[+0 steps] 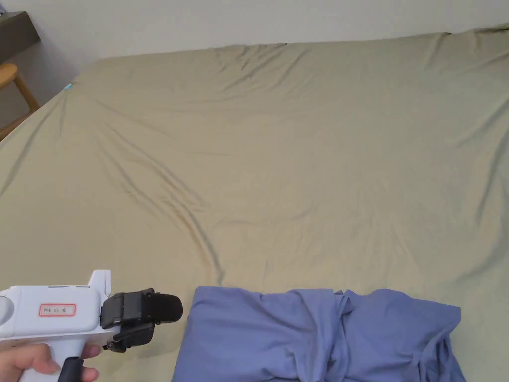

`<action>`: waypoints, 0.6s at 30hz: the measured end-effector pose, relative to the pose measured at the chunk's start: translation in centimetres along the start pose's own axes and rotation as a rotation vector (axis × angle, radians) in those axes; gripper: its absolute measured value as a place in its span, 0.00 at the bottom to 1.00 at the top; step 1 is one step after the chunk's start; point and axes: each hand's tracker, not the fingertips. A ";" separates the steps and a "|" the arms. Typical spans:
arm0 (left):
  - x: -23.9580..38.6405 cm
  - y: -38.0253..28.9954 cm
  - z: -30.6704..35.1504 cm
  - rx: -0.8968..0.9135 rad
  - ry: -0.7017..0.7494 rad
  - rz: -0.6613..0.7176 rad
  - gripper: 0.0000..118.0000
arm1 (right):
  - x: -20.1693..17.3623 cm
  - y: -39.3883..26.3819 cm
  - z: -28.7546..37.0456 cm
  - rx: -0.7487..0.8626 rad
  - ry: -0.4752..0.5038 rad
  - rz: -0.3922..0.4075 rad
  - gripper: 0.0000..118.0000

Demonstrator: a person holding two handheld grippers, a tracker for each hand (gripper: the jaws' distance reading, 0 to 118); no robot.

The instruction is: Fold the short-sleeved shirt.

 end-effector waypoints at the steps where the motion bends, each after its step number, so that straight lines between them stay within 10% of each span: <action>1: -0.7 -0.1 -1.0 -0.028 -0.003 0.004 1.00 | -0.1 0.1 -0.2 -0.008 -0.001 0.002 0.01; 7: 1.7 -0.2 -7.2 -0.101 -0.165 0.012 0.98 | -0.8 0.4 -1.4 -0.037 -0.005 0.006 0.01; 10: 2.6 -0.5 -8.6 -0.116 -0.052 -0.127 0.62 | -1.3 0.6 -1.7 -0.042 0.002 0.017 0.01; 12: 1.3 0.5 -7.7 -0.105 -0.080 -0.071 0.56 | -1.4 0.7 -1.7 -0.037 0.009 0.023 0.01; 14: 2.2 0.3 -6.4 -0.090 -0.047 -0.129 0.18 | -1.4 0.7 -1.8 -0.036 0.017 0.020 0.01; 18: 2.9 1.2 -2.4 -0.030 0.044 -0.094 0.15 | -1.4 0.6 -2.0 -0.037 0.021 0.023 0.01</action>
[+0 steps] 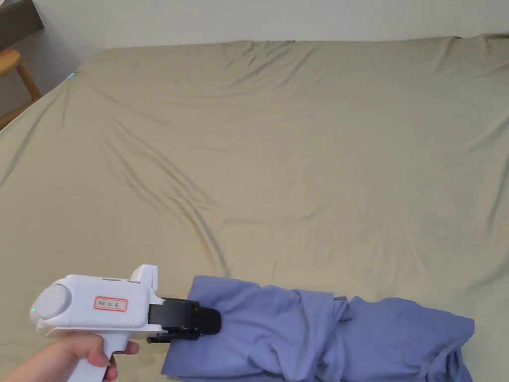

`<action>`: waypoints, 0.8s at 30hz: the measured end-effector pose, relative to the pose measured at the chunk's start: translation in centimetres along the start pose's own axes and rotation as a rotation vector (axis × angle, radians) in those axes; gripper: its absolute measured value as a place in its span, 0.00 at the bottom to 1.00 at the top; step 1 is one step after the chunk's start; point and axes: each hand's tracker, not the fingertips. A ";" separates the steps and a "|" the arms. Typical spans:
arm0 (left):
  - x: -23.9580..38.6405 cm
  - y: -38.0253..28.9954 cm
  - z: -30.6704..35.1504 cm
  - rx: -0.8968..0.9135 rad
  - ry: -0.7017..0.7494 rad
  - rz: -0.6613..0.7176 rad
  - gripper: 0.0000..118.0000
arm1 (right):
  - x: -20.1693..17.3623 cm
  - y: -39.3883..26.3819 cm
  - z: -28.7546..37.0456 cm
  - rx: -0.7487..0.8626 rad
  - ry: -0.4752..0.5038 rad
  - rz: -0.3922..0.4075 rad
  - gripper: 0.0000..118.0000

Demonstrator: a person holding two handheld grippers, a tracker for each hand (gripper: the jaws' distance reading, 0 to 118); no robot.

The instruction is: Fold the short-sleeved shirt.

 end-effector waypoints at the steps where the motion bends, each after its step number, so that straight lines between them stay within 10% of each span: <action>1: 0.0 0.2 1.1 0.003 0.015 0.000 0.15 | 0.0 0.0 0.1 0.006 0.003 0.000 0.01; 13: 13.0 3.1 6.1 -0.095 0.536 -0.184 0.12 | 0.2 -1.6 1.5 0.056 0.033 -0.025 0.01; 24: 23.5 -0.1 -12.6 -0.242 0.419 -0.346 0.12 | 2.0 -3.6 4.5 0.088 0.005 -0.071 0.01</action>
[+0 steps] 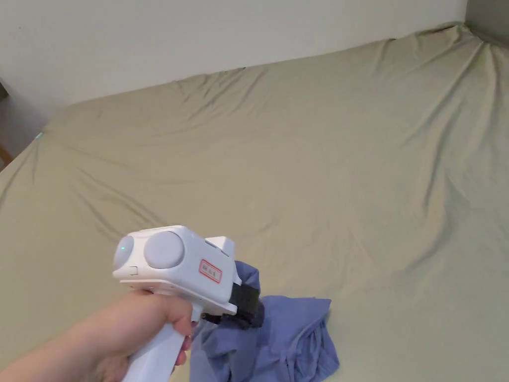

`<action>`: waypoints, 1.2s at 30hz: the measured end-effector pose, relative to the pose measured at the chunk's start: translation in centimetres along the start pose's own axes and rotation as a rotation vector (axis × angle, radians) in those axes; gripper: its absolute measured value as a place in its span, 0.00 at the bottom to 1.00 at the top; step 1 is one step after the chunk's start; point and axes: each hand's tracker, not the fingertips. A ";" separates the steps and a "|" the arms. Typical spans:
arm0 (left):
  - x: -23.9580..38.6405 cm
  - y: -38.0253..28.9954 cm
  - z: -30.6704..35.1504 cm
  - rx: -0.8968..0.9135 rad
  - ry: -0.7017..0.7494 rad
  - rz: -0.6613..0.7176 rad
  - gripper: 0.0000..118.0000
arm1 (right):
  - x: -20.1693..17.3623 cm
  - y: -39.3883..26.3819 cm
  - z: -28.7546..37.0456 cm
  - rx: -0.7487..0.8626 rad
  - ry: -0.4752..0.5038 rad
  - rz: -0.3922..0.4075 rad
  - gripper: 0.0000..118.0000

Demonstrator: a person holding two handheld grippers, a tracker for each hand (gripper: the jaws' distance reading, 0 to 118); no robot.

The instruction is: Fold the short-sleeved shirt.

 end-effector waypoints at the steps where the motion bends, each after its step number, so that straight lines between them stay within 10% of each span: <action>1: 0.4 0.3 -1.4 -0.020 -0.008 0.010 0.12 | 0.2 -0.1 0.3 0.001 -0.006 -0.004 0.01; 7: 2.5 0.9 -3.6 -0.060 -0.131 0.048 0.16 | 1.5 -0.8 1.4 -0.002 -0.039 -0.030 0.01; 11: 1.6 0.1 1.8 0.108 -0.031 0.010 0.72 | 2.1 -1.0 1.2 0.004 -0.037 -0.047 0.01; 15: 0.3 -2.0 3.2 0.207 0.054 0.042 0.73 | 2.0 -1.3 0.4 -0.005 -0.020 -0.057 0.01; 17: 0.7 -2.6 0.3 0.163 0.081 0.046 0.59 | 1.9 -1.4 0.0 -0.012 -0.001 -0.058 0.01; 19: 1.4 -3.0 -3.1 0.074 0.009 0.029 0.00 | 1.8 -1.2 -0.2 -0.018 0.004 -0.050 0.01; 28: 3.8 -0.8 -10.9 0.095 -0.014 0.118 0.00 | 2.1 -0.8 0.2 -0.040 -0.030 -0.035 0.01; 36: -0.1 -4.8 2.3 0.381 -0.211 0.091 0.00 | 2.7 4.4 -7.8 -0.003 0.072 -0.038 0.01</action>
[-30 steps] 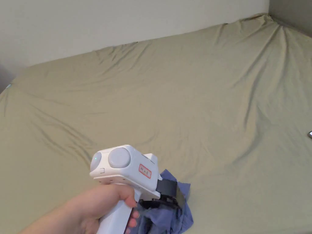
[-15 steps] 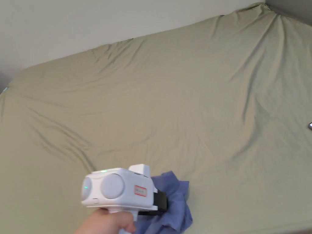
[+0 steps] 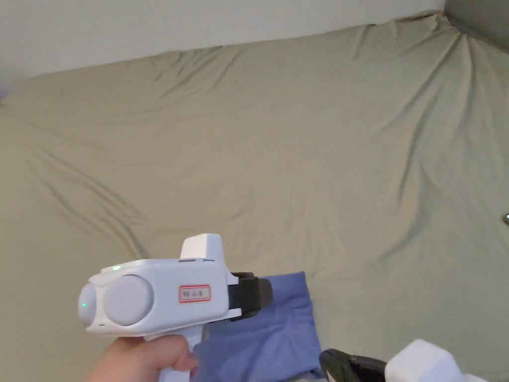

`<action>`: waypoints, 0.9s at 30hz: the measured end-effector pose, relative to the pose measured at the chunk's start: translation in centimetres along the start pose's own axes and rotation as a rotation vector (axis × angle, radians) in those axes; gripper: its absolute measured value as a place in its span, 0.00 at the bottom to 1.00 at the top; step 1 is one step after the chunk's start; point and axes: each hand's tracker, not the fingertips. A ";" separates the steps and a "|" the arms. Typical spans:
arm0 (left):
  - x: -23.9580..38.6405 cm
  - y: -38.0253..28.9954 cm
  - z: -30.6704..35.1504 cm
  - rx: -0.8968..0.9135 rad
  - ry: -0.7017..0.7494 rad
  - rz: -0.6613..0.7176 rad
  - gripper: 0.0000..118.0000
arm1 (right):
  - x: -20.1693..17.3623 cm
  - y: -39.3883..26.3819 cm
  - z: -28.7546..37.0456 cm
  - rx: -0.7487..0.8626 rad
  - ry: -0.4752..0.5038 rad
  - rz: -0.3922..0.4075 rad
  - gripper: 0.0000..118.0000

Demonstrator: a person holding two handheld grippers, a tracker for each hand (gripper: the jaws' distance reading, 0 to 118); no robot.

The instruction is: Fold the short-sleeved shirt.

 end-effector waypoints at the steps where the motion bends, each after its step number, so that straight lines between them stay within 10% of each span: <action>1: -0.9 -0.3 2.1 0.025 -0.001 -0.007 0.00 | 0.4 0.7 -1.9 0.002 -0.002 0.003 0.01; 8: -11.2 -5.5 8.0 0.069 0.048 0.171 0.00 | 3.3 -0.2 -17.1 -0.253 -0.008 -0.040 0.01; 12: -16.0 -6.3 7.9 0.094 -0.084 0.273 0.00 | 5.8 -2.4 -17.5 -0.242 0.035 -0.236 0.01; 17: -20.4 -5.5 4.0 0.033 -0.351 0.286 0.04 | 6.4 -2.5 -16.3 -0.277 0.016 -0.201 0.01; 19: -21.1 -5.3 1.3 -0.073 -0.390 0.297 0.31 | 6.0 -2.5 -16.3 -0.280 0.008 -0.189 0.01; 21: -20.6 -5.4 -1.0 -0.132 -0.398 0.274 0.88 | 5.9 -2.4 -16.4 -0.283 0.001 -0.191 0.01; 27: -16.5 -3.9 -6.7 -0.164 -0.503 0.215 1.00 | 5.5 -2.7 -16.2 -0.268 -0.012 -0.202 0.01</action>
